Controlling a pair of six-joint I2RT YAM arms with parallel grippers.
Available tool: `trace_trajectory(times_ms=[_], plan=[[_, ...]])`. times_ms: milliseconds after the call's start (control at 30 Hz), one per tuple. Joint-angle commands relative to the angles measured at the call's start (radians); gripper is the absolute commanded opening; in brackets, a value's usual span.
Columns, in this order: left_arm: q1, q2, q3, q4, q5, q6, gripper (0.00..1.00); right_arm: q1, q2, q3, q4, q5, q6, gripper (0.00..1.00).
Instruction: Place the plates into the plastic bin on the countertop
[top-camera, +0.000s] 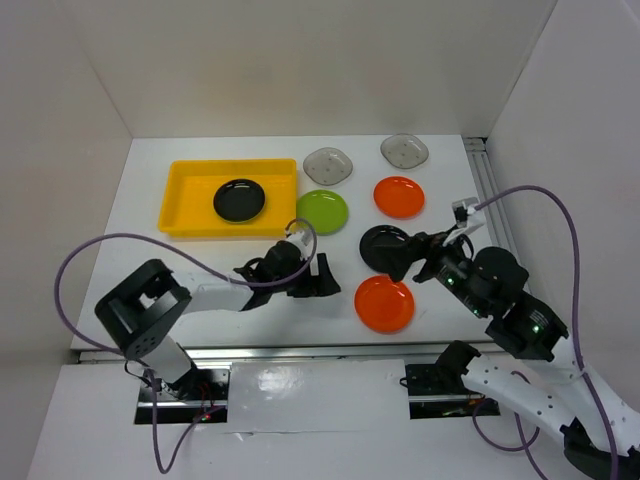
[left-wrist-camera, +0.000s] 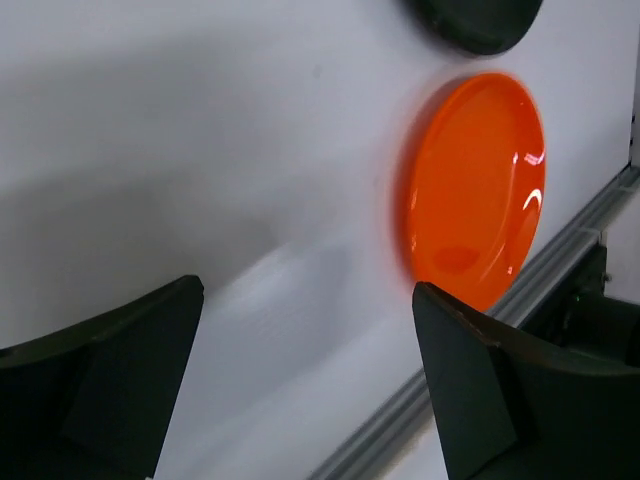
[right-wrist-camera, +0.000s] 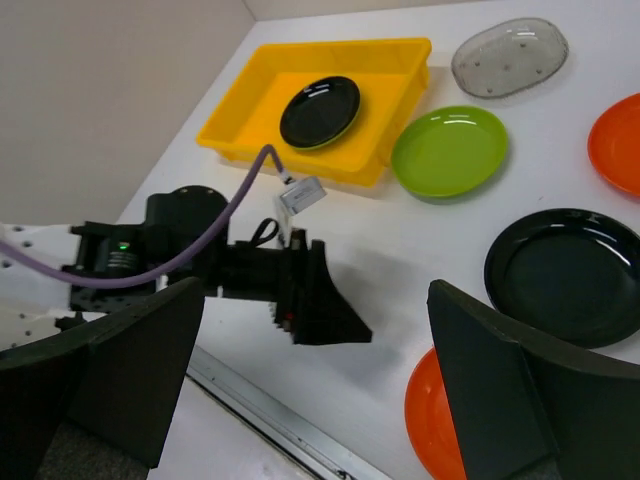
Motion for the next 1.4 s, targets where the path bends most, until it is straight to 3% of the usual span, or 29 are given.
trace_trajectory(times_ms=[0, 100, 267, 433, 600, 667, 700, 767, 800, 933, 1000, 1067, 1100, 1133, 1200, 1367], plan=[[-0.042, 0.114, 0.044, 0.23, 0.008, -0.034, 1.0, -0.002, -0.063, 0.065, -0.07, 0.002, -0.014, 1.0], [-0.088, 0.204, 0.125, 0.232, 0.008, -0.034, 1.0, -0.002, -0.087, 0.074, -0.099, 0.002, -0.004, 1.0], [-0.13, 0.387, 0.219, 0.255, 0.026, -0.055, 0.91, -0.002, -0.11, 0.063, -0.137, 0.028, 0.005, 1.0], [-0.139, 0.412, 0.182, 0.339, 0.008, -0.095, 0.68, -0.002, -0.12, 0.072, -0.15, 0.028, 0.005, 1.0], [-0.139, 0.403, 0.171, 0.316, 0.008, -0.074, 0.57, -0.002, -0.12, 0.063, -0.14, 0.028, 0.005, 1.0], [-0.139, 0.393, 0.171, 0.307, 0.008, -0.074, 0.45, -0.002, -0.12, 0.054, -0.128, 0.028, 0.005, 1.0], [-0.148, 0.393, 0.171, 0.286, -0.001, -0.065, 0.3, -0.002, -0.12, 0.054, -0.128, 0.028, 0.005, 1.0], [-0.148, 0.393, 0.171, 0.267, -0.002, -0.065, 0.14, -0.002, -0.12, 0.043, -0.116, 0.028, 0.005, 1.0], [-0.148, 0.404, 0.183, 0.258, -0.002, -0.065, 0.0, -0.002, -0.12, 0.043, -0.116, 0.019, 0.005, 1.0], [-0.148, 0.355, 0.193, 0.21, 0.008, -0.063, 0.0, -0.002, -0.11, 0.043, -0.107, 0.019, 0.005, 1.0], [-0.148, 0.286, 0.202, 0.096, -0.005, -0.072, 0.0, -0.002, -0.11, 0.043, -0.117, 0.028, 0.005, 1.0], [-0.148, 0.179, 0.275, -0.068, -0.089, -0.083, 0.0, -0.002, -0.11, 0.043, -0.117, 0.028, 0.005, 1.0], [-0.148, 0.147, 0.312, -0.253, -0.141, -0.083, 0.0, -0.002, -0.11, 0.043, -0.117, 0.028, 0.005, 1.0], [-0.148, 0.118, 0.352, -0.338, -0.197, -0.083, 0.0, -0.002, -0.11, 0.043, -0.117, 0.028, 0.005, 1.0], [-0.063, 0.035, 0.435, -0.453, -0.314, -0.095, 0.0, -0.002, -0.11, 0.053, -0.108, 0.028, 0.005, 1.0], [0.194, -0.1, 0.502, -0.579, -0.34, -0.106, 0.0, -0.002, -0.11, 0.019, -0.065, 0.01, 0.005, 1.0]])
